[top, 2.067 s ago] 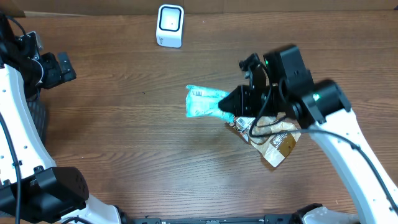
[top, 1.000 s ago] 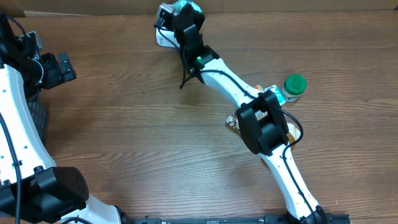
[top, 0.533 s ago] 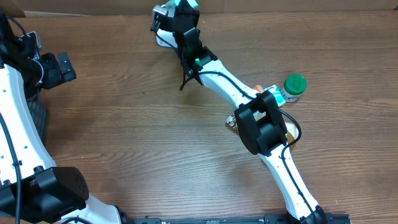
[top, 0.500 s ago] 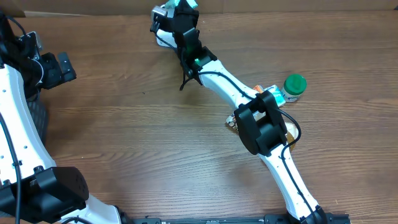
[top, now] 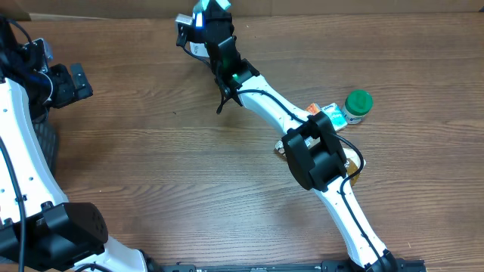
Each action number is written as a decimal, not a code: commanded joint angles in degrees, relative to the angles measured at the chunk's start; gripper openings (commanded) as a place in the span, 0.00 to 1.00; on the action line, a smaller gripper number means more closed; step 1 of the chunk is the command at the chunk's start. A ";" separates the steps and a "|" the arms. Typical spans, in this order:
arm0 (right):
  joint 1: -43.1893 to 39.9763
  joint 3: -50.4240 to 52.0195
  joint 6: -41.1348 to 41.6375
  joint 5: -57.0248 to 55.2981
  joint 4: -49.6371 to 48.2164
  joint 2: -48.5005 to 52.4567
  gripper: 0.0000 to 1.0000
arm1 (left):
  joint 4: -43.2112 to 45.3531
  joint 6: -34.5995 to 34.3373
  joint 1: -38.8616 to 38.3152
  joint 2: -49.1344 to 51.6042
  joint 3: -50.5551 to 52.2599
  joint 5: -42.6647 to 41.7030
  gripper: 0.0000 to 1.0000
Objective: Scan the item barcode
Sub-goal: 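Lift the mint-green packet and hold it under the white scanner, then set the mint-green packet down beside the other items and release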
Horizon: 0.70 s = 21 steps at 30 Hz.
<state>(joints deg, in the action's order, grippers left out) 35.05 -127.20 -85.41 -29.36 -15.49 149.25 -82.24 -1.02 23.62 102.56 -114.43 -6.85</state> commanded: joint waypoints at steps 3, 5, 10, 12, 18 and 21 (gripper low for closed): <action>0.59 -1.42 -4.90 -3.54 -6.51 -1.40 0.04 | 0.02 1.25 -0.39 0.17 0.07 -0.22 0.99; 0.66 -1.42 -4.90 -3.63 -6.29 -1.73 0.04 | 0.02 1.25 -0.39 0.17 0.07 -0.22 1.00; 1.46 -1.42 -4.85 -4.24 -4.50 -3.54 0.04 | 0.02 1.25 -0.39 0.17 0.07 -0.22 1.00; 1.66 -1.42 -3.02 -4.79 -1.51 -5.60 0.04 | 0.02 1.25 -0.39 0.17 0.07 -0.22 1.00; 1.99 -1.42 19.96 -7.23 13.99 -17.18 0.04 | 0.02 1.25 -0.39 0.17 0.07 -0.22 1.00; 2.80 -1.44 34.27 -8.04 25.86 -23.08 0.04 | 0.02 1.25 -0.39 0.17 0.07 -0.22 1.00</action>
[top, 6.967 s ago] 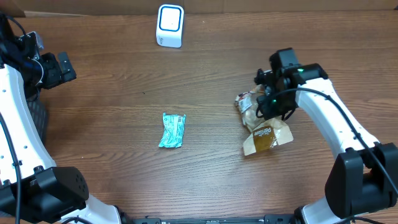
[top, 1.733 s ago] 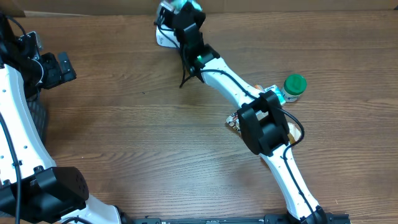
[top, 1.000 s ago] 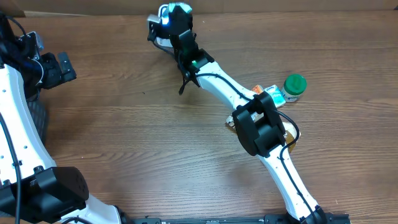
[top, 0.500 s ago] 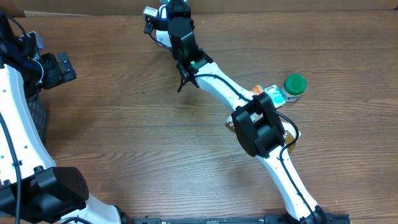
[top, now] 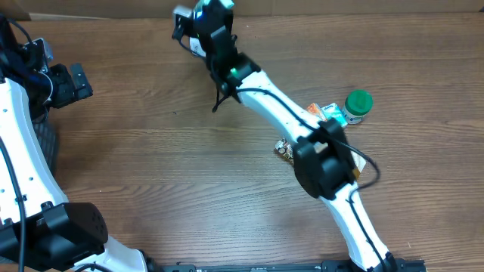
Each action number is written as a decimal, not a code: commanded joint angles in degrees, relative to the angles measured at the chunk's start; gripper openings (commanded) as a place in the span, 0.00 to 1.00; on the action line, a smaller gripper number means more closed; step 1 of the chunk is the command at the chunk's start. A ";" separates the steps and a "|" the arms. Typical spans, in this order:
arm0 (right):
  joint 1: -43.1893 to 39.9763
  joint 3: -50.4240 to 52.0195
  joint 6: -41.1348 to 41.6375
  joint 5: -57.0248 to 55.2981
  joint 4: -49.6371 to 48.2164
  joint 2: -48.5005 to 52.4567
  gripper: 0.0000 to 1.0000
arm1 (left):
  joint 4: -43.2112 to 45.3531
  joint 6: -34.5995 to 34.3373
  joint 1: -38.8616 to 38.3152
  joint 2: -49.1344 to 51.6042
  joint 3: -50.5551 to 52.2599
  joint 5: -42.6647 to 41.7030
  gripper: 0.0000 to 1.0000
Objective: Scan the item barcode
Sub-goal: 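Set the mint-green packet down beside the other items and release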
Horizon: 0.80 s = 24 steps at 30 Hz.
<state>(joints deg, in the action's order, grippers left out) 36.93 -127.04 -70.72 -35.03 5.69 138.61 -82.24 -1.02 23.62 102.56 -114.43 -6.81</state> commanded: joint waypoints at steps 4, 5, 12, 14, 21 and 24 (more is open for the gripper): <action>3.10 -1.60 56.35 -2.38 30.64 -21.66 0.04 | 0.02 1.25 -0.39 0.17 0.07 -0.26 1.00; 3.56 -1.60 67.78 -2.27 39.21 -24.11 0.04 | 0.02 1.27 -0.39 0.17 0.07 -0.26 1.00; -0.22 -1.40 108.61 9.20 86.99 -30.53 0.04 | 0.02 1.25 -0.39 0.17 0.07 -0.26 1.00; -2.19 0.98 109.44 10.36 91.38 -30.16 0.04 | 0.02 1.25 -0.39 0.17 0.07 -0.26 1.00; -10.45 20.72 108.10 16.02 85.02 -30.16 0.04 | 0.02 1.25 -0.39 0.17 0.07 -0.26 1.00; -14.86 26.60 105.92 19.19 81.02 -30.16 0.04 | 0.02 1.25 -0.39 0.17 0.07 -0.26 1.00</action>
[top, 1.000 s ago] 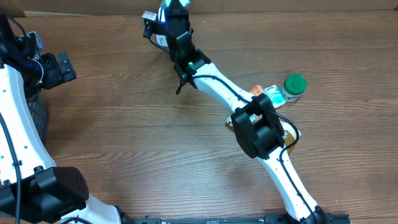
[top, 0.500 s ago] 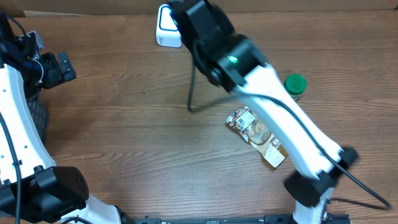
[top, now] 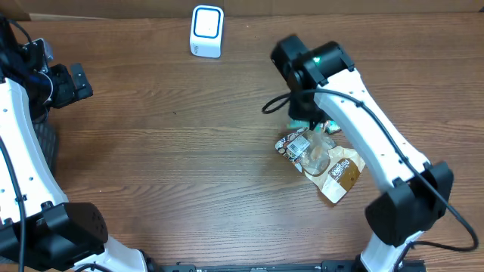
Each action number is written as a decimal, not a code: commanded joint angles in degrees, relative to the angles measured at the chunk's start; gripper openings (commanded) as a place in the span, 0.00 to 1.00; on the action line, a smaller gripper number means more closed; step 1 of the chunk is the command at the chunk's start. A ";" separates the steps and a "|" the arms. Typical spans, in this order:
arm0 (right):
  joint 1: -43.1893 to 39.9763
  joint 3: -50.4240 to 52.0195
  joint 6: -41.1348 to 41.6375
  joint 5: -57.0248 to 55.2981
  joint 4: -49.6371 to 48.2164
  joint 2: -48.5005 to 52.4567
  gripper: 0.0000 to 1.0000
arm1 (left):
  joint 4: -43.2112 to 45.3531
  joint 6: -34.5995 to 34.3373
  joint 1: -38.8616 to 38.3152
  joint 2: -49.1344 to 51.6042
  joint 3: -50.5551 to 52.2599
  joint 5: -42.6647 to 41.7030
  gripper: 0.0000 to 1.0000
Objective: Scan the item barcode
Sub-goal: 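Set the mint-green packet down beside the other items and release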
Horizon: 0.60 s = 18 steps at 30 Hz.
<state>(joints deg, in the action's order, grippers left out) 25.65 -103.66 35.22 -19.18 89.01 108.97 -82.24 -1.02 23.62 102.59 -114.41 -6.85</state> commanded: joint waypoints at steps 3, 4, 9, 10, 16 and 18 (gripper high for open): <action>-6.99 4.94 -1.84 5.55 -4.24 -0.52 0.09 | 0.02 1.27 -0.39 0.15 0.04 -0.22 1.00; -8.04 5.03 -2.93 6.75 -4.66 -0.52 0.17 | 0.02 1.25 -0.39 0.15 0.04 -0.22 1.00; -12.00 4.90 -8.98 12.52 -5.07 -0.70 0.86 | 0.02 1.25 -0.39 0.15 0.04 -0.22 1.00; -12.24 4.70 -10.29 13.38 -5.09 -1.09 0.87 | 0.02 1.25 -0.39 0.15 0.04 -0.22 1.00; -10.58 -2.34 -13.22 15.06 -4.07 -12.09 0.91 | 0.02 1.25 -0.39 0.15 0.04 -0.22 1.00; -9.44 -4.00 -13.16 15.08 -3.65 -16.44 0.99 | 0.02 1.25 -0.39 0.15 0.04 -0.22 1.00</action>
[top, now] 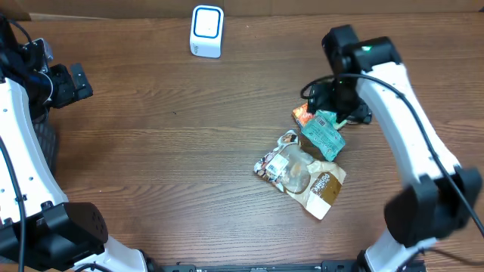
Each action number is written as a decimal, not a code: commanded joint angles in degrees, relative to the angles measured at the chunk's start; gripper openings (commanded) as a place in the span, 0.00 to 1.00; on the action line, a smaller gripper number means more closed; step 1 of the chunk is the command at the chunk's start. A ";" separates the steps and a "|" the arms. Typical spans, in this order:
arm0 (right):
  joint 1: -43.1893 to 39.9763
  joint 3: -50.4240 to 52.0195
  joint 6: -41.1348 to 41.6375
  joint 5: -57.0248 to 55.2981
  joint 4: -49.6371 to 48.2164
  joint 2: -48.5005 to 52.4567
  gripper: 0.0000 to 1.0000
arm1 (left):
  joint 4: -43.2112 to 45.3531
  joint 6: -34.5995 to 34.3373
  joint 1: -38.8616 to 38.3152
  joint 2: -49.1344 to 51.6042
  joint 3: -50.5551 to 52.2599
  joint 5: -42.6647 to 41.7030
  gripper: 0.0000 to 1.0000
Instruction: Scan the item barcode
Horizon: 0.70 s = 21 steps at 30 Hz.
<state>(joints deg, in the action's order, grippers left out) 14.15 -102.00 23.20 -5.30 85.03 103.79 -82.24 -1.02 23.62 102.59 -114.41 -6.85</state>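
The white barcode scanner (206, 31) stands at the table's far edge, left of centre. A teal packet (323, 135) lies partly on a brown snack pouch (301, 175) right of centre, with an orange item (301, 114) beside it. My right gripper (339, 106) points down just behind the teal packet; its wrist hides the fingers, so neither their state nor any contact shows. My left gripper (74, 82) rests at the far left, away from the items, and its jaws are too dark to read.
The right arm (404, 113) runs along the right side from the near edge. The left arm (19, 151) takes up the left edge. Wooden table (166, 166) lies between the scanner and the pile.
My right gripper has moved further right, off the pile. The teal packet now lies uncovered on the brown pouch, which sits a little further left and nearer. The left arm is unchanged.
At the two oldest moments my right gripper was at the scanner on the far edge, covering it, while a green-lidded jar stood at the right. Then the gripper was back over the item pile. Now it is right of the pile and the jar is hidden.
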 commanded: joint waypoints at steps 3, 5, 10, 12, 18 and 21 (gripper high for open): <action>4.11 -7.54 -0.55 3.10 1.62 -18.99 1.00 | 0.02 1.25 -0.39 0.15 0.04 -0.22 1.00; 5.03 -7.54 -0.55 6.99 1.60 -24.17 1.00 | 0.02 1.25 -0.39 0.15 0.04 -0.22 1.00; 5.14 -7.54 -0.57 9.27 1.73 -30.71 1.00 | 0.02 1.27 -0.39 0.15 0.04 -0.22 1.00; 5.11 -7.54 -1.03 9.05 2.32 -33.09 1.00 | 0.02 1.25 -0.39 0.15 0.04 -0.22 1.00; 5.11 -7.52 -0.52 4.28 3.50 -36.94 1.00 | 0.02 1.25 -0.39 0.15 0.04 -0.22 1.00; 5.01 -7.26 -0.59 -0.92 2.34 -37.90 1.00 | 0.02 1.25 -0.39 0.15 0.04 -0.22 1.00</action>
<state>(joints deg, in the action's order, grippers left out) 18.96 -109.16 22.65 -0.49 88.23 67.42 -82.24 -1.02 23.62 102.59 -114.41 -6.85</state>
